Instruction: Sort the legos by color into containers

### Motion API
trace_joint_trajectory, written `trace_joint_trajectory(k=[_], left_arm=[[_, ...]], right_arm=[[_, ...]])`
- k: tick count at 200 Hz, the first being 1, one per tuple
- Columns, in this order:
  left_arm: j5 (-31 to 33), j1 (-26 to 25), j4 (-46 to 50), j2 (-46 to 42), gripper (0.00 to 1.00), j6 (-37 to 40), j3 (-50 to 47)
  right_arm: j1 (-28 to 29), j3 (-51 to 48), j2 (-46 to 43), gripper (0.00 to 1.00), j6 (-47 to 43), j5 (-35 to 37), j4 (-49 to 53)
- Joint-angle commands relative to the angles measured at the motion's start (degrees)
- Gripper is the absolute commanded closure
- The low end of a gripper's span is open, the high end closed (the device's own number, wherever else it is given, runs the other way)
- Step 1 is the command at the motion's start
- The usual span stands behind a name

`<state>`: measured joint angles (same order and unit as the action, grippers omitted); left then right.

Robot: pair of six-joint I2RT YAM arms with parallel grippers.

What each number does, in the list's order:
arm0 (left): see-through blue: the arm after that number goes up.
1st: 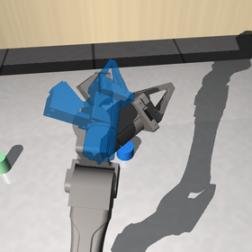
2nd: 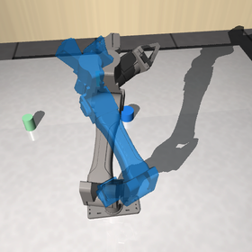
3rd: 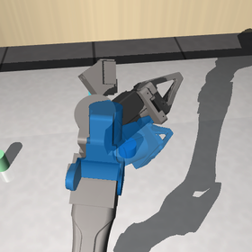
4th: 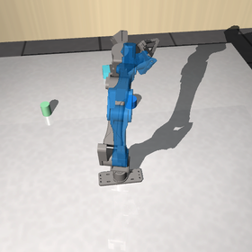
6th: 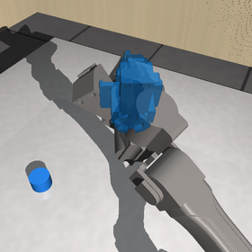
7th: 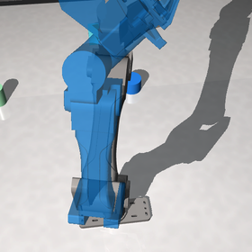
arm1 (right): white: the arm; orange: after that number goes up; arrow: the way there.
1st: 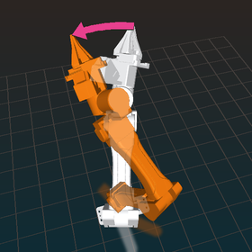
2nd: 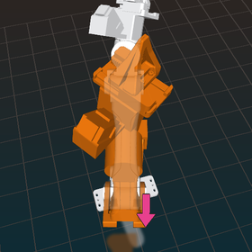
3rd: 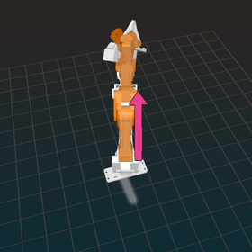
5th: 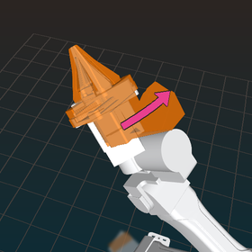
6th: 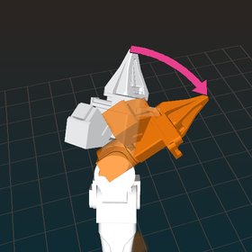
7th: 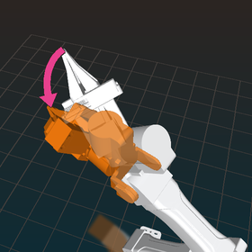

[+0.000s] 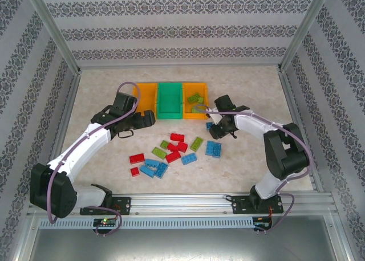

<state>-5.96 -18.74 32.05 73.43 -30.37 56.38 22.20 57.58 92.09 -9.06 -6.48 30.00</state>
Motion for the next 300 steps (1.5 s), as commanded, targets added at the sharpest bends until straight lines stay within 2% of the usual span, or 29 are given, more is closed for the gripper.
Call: trace_joint_trajectory(k=[1,38,92,142,192,207,255,272,300], left_arm=[[-0.4,0.8,0.5,-0.4,0.01,2.0,-1.1],[0.4,0.7,0.5,-0.1,0.01,2.6,-2.0],[0.6,0.8,0.4,0.0,0.01,3.3,-3.4],[3.2,0.8,0.7,0.3,0.01,4.8,-5.2],[6.1,0.7,2.6,0.4,0.01,5.0,-6.5],[6.3,0.7,3.3,0.5,0.01,4.6,-6.8],[3.3,0.7,3.2,1.2,0.00,3.9,-10.2],[2.5,0.7,3.2,1.2,0.00,4.1,-10.8],[3.8,0.7,5.7,1.5,0.00,1.7,-10.9]], right_arm=[[3.4,1.2,-2.0,0.67,2.4,-5.6,0.5],[9.4,7.8,2.4,0.68,6.2,-8.7,-1.1],[12.1,23.2,15.3,0.69,16.7,-15.1,-3.5],[11.3,32.5,22.6,0.70,28.2,-11.3,-5.7],[11.1,39.3,27.5,0.65,33.4,-3.4,-2.8],[10.9,39.8,28.0,0.61,34.4,-1.9,-2.7],[10.2,41.2,29.3,0.58,34.9,0.1,-1.6],[9.9,40.9,29.3,0.54,34.7,-0.2,-1.3],[9.9,40.5,29.2,0.50,34.5,0.1,-1.3]])
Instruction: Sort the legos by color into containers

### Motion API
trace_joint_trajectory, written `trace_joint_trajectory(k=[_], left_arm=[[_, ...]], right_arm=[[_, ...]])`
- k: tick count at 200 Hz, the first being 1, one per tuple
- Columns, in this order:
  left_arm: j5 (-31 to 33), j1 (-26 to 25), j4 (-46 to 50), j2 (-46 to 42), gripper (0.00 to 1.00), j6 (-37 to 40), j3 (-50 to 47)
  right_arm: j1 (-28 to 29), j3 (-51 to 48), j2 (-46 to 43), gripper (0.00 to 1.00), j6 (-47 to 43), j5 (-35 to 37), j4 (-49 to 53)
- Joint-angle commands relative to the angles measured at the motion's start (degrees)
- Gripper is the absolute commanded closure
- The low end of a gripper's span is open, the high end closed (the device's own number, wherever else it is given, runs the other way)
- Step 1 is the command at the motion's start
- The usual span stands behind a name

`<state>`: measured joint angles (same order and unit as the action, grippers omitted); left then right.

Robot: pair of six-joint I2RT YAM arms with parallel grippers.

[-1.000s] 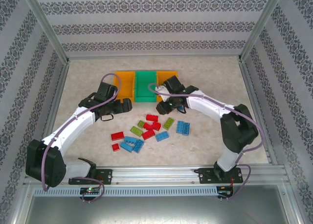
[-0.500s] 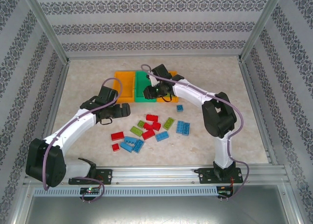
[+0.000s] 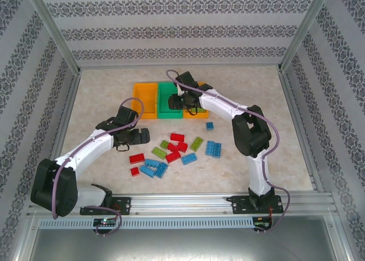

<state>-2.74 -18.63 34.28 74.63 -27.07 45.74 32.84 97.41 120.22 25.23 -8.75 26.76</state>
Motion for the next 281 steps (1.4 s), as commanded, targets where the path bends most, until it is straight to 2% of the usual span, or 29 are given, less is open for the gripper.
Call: trace_joint_trajectory(k=[1,51,98,126,190,245,281], left_arm=[[0.6,0.6,3.6,0.3,0.00,-1.7,-0.3],[-2.6,-0.4,3.4,-0.7,0.00,-8.1,-4.0],[-4.1,-1.6,3.4,-2.3,0.00,-13.7,-7.7],[-3.7,-2.6,3.3,-2.7,0.00,-15.5,-7.6],[-2.2,-6.2,3.5,1.6,0.02,-16.3,-6.3],[-0.7,-6.3,3.2,2.8,0.08,-16.0,-6.7],[-1.1,-6.3,1.6,4.5,0.17,-15.6,-6.5]], right_arm=[[-0.8,0.6,1.0,0.50,0.2,2.4,1.8],[-0.5,-0.4,0.0,0.48,-0.4,3.1,1.3],[0.6,-8.9,-6.8,0.45,-1.4,9.4,-2.3],[0.6,-12.2,-8.9,0.44,-1.7,10.4,-2.7],[0.1,-15.7,-11.0,0.43,-1.7,11.4,-3.3],[-1.6,-19.1,-15.7,0.43,-2.0,13.3,-4.0],[-2.9,-21.0,-17.7,0.43,-2.2,13.9,-4.0]])
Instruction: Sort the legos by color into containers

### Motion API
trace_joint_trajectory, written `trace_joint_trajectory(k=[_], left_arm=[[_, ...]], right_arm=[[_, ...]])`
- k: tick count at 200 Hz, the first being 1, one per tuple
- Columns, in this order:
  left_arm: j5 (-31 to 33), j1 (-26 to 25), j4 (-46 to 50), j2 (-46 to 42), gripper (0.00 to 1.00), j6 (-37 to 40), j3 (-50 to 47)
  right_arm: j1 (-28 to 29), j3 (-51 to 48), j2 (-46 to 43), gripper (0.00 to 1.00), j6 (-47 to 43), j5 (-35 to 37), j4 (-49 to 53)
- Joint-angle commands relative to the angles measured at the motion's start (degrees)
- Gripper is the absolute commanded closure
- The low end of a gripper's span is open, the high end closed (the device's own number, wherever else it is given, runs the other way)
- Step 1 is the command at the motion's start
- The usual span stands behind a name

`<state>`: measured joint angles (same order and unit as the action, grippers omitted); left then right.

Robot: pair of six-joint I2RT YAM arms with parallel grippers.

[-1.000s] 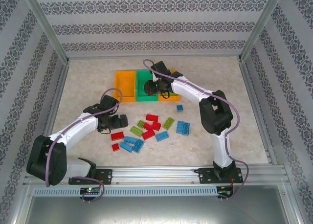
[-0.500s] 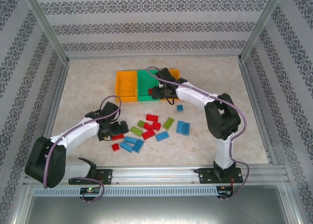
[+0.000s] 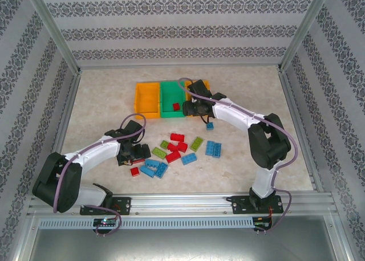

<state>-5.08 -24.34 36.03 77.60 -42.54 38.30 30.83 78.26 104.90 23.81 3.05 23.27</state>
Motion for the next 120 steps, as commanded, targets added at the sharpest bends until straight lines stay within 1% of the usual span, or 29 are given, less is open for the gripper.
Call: trace_joint_trajectory(k=[1,45,89,120], left_arm=[[1.2,-0.6,-0.2,1.6,0.17,-0.1,0.9],[2.1,-0.5,-0.3,1.4,0.34,0.6,0.3],[3.2,-0.5,-0.1,0.1,0.40,0.8,0.8],[4.2,-0.6,1.7,-0.7,0.40,2.1,3.9]], right_arm=[[-0.9,-1.8,-2.4,0.43,-0.8,2.1,-0.4],[-3.3,-6.9,-7.5,0.43,-0.8,3.5,-1.3],[-6.0,-13.6,-13.3,0.43,-1.3,4.4,-1.4],[-7.8,-19.0,-17.1,0.42,-0.7,5.1,-1.4]])
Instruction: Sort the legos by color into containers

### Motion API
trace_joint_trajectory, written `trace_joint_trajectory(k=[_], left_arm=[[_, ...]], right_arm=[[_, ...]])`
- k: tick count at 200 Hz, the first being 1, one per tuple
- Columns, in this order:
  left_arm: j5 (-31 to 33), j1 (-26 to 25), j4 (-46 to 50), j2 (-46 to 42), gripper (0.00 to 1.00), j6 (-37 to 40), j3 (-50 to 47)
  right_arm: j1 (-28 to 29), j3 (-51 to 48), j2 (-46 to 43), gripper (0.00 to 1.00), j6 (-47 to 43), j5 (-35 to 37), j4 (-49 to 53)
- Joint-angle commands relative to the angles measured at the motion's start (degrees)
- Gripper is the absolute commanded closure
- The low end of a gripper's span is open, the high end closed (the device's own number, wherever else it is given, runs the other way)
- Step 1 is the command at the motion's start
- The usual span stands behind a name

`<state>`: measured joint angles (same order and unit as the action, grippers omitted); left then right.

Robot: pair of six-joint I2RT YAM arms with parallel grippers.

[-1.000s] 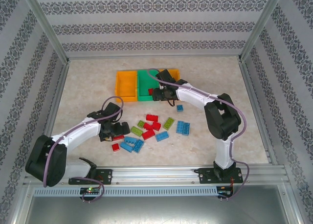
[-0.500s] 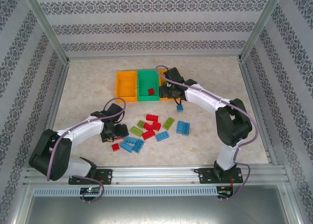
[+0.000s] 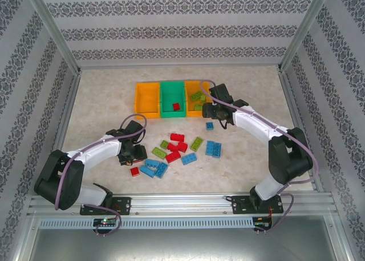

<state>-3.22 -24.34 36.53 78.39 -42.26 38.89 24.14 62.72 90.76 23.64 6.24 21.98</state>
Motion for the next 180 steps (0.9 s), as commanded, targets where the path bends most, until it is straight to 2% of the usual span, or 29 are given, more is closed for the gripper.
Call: trace_joint_trajectory(k=[1,36,78,128,180], left_arm=[[2.3,-0.6,1.3,-1.6,0.40,2.0,3.5],[2.6,-0.7,3.1,-1.1,0.40,5.2,12.0],[2.9,-1.1,1.6,6.4,0.40,10.7,26.8],[0.8,-1.1,1.3,24.0,0.39,17.2,48.7],[1.0,-1.1,5.6,41.9,0.39,19.9,69.0]], right_arm=[[-1.1,-3.7,-3.1,0.42,-0.5,1.9,-0.2],[-2.4,-9.3,-6.7,0.42,0.9,1.4,-0.7],[-0.5,-16.1,-10.6,0.41,4.6,0.8,-0.6],[4.7,-21.9,-14.8,0.36,10.9,2.7,0.7],[7.0,-19.1,-10.8,0.29,5.8,4.0,-2.2]])
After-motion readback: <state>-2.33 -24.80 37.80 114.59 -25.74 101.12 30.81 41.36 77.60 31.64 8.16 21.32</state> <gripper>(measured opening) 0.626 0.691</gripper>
